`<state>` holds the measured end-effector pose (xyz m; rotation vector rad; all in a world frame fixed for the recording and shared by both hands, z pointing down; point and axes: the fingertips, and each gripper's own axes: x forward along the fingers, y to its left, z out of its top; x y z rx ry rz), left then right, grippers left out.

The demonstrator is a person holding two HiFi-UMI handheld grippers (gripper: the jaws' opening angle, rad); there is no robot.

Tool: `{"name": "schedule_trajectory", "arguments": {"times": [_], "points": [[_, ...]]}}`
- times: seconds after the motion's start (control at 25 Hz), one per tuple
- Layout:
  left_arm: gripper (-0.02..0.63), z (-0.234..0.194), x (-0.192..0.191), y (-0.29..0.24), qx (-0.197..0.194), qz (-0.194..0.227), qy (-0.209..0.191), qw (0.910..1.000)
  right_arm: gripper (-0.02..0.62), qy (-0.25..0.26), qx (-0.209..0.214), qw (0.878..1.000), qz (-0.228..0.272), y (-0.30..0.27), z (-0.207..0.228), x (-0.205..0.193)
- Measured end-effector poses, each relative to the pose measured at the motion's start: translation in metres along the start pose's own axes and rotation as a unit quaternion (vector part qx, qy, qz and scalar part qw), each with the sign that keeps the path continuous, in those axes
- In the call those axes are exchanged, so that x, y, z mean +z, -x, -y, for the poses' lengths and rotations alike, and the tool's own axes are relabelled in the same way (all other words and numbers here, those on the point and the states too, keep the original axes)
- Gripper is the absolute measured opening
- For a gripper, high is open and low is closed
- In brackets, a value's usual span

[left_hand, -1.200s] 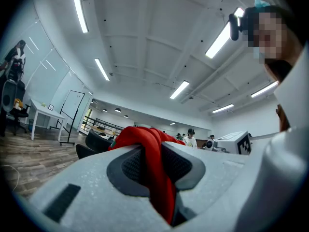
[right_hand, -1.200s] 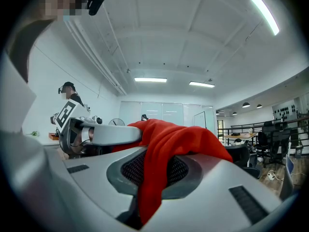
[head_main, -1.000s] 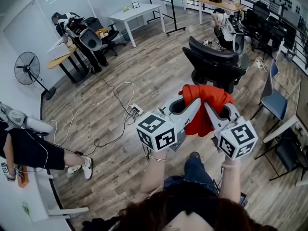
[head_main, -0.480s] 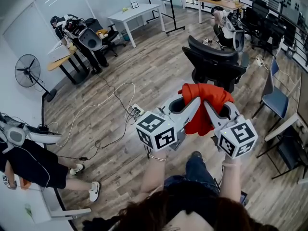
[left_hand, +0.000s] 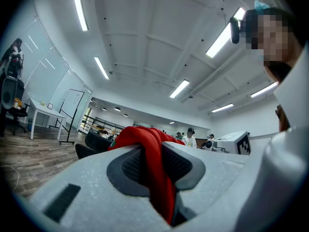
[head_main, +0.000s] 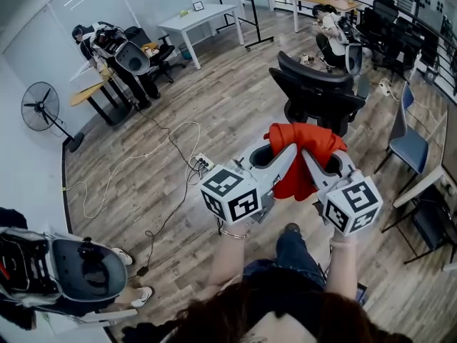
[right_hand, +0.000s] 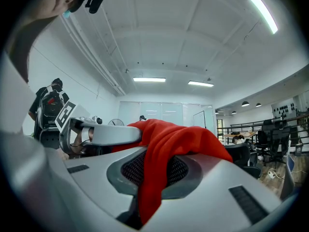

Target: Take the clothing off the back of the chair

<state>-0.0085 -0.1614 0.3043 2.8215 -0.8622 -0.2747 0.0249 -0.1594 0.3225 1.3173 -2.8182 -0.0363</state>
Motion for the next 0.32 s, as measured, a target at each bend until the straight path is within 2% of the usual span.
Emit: {"name": "schedule_trajectory", "arguments": {"times": [0.32], "points": [[0.081, -0.0024, 0.0018, 0.0008, 0.001, 0.002, 0.003, 1.0000, 0.054, -0.001, 0.001, 1.000, -0.001, -0.0026, 0.0001, 0.0008]]}}
